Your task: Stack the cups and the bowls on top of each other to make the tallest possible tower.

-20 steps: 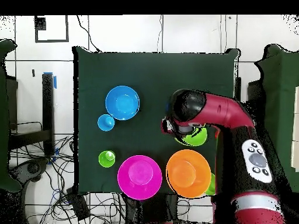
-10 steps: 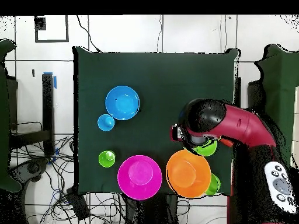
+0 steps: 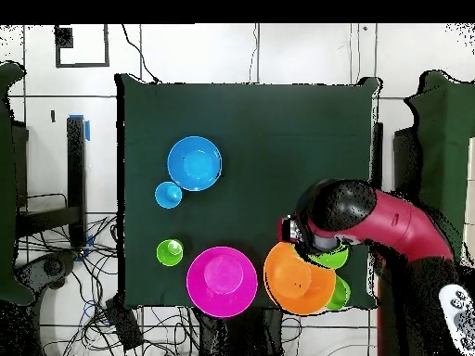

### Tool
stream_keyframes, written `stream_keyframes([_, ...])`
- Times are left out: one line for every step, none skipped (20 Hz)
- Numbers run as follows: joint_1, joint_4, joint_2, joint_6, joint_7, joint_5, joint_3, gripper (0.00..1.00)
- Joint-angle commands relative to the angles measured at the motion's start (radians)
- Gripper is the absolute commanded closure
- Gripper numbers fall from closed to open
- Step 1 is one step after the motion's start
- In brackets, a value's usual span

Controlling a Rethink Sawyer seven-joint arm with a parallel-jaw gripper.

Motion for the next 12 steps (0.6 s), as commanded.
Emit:
stream_keyframes([-0.046, 0.262, -0.119, -0.190, -0.069, 0.043, 0.071, 1.00])
stream_keyframes([-0.055, 0.285, -0.126, -0.214, -0.071, 0.044, 0.074, 1.00])
stream_keyframes([-0.062, 0.300, -0.129, -0.231, -0.070, 0.043, 0.077, 1.00])
stream_keyframes([-0.067, 0.312, -0.131, -0.242, -0.069, 0.044, 0.081, 1.00])
stream_keyframes([-0.071, 0.320, -0.134, -0.249, -0.068, 0.043, 0.084, 1.00])
stream_keyframes([-0.074, 0.326, -0.138, -0.252, -0.066, 0.044, 0.086, 1.00])
stream_keyframes([-0.076, 0.332, -0.143, -0.254, -0.063, 0.043, 0.090, 1.00])
stream_keyframes([-0.077, 0.336, -0.147, -0.254, -0.061, 0.043, 0.091, 1.00])
stream_keyframes([-0.079, 0.339, -0.151, -0.254, -0.059, 0.042, 0.094, 1.00])
stream_keyframes([-0.080, 0.342, -0.155, -0.253, -0.060, 0.039, 0.096, 1.00])
stream_keyframes([-0.080, 0.341, -0.155, -0.253, -0.058, 0.035, 0.097, 1.00])
stream_keyframes([-0.079, 0.340, -0.156, -0.252, -0.056, 0.031, 0.099, 1.00])
